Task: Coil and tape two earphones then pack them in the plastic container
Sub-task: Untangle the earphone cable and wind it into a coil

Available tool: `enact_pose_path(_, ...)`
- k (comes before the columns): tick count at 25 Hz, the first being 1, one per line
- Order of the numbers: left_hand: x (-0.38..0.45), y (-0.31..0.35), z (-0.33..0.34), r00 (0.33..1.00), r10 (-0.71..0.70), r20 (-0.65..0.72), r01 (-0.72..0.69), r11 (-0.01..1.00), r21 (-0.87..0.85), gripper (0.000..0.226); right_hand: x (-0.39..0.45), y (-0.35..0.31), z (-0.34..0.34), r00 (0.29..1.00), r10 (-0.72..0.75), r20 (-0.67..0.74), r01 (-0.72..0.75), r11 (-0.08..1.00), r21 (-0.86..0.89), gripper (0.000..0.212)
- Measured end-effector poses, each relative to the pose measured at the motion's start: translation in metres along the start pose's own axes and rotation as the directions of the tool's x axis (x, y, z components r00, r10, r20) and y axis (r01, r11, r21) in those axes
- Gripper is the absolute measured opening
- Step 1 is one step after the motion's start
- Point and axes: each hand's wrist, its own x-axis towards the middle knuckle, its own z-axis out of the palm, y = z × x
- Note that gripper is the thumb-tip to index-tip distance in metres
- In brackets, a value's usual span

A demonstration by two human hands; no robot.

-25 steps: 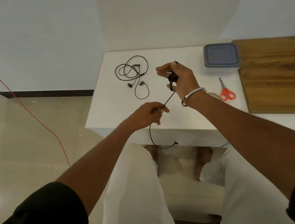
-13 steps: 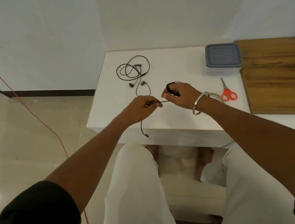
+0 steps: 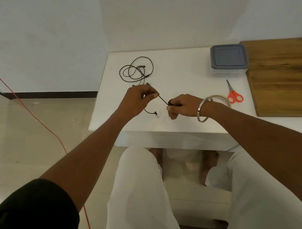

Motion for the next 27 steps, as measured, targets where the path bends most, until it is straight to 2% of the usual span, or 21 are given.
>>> enact_pose_path(3, 0.002, -0.004, 0.003, 0.998, 0.026, -0.054, -0.028, 0.999, -0.024, 0.014, -0.004, -0.019, 0.000, 0.991, 0.024, 0.135, -0.073, 0.925, 0.373, 0.036)
enact_pose_path(7, 0.000, -0.006, 0.009, 1.000, 0.002, -0.003, -0.002, 0.990, -0.144, 0.019, -0.005, -0.038, -0.002, 0.958, -0.091, 0.270, -0.155, 0.628, 0.763, 0.034)
enact_pose_path(12, -0.009, -0.010, 0.018, 0.992, -0.074, 0.100, 0.104, 0.935, -0.340, 0.025, -0.007, -0.051, -0.008, 0.969, -0.221, 0.111, -0.048, 0.273, 0.961, 0.031)
enact_pose_path(15, -0.014, -0.015, 0.029, 0.977, -0.102, 0.185, 0.145, 0.961, -0.236, 0.026, -0.004, -0.058, -0.017, 0.985, -0.167, -0.035, 0.054, 0.114, 0.992, 0.034)
enact_pose_path(19, -0.018, -0.008, 0.037, 0.959, -0.121, 0.256, 0.181, 0.958, -0.224, 0.026, 0.004, -0.054, -0.021, 0.985, -0.044, -0.165, 0.170, 0.174, 0.970, 0.037)
enact_pose_path(23, -0.017, 0.004, 0.044, 0.941, -0.124, 0.314, 0.193, 0.961, -0.198, 0.025, 0.008, -0.046, -0.012, 0.956, 0.054, -0.289, 0.267, 0.251, 0.930, 0.035)
enact_pose_path(25, -0.016, 0.006, 0.046, 0.935, -0.136, 0.327, 0.206, 0.960, -0.191, 0.026, 0.010, -0.041, -0.007, 0.932, 0.098, -0.348, 0.298, 0.339, 0.893, 0.036)
enact_pose_path(27, -0.017, 0.007, 0.045, 0.936, -0.131, 0.328, 0.207, 0.955, -0.211, 0.026, 0.013, -0.036, -0.003, 0.907, 0.096, -0.409, 0.318, 0.478, 0.818, 0.036)
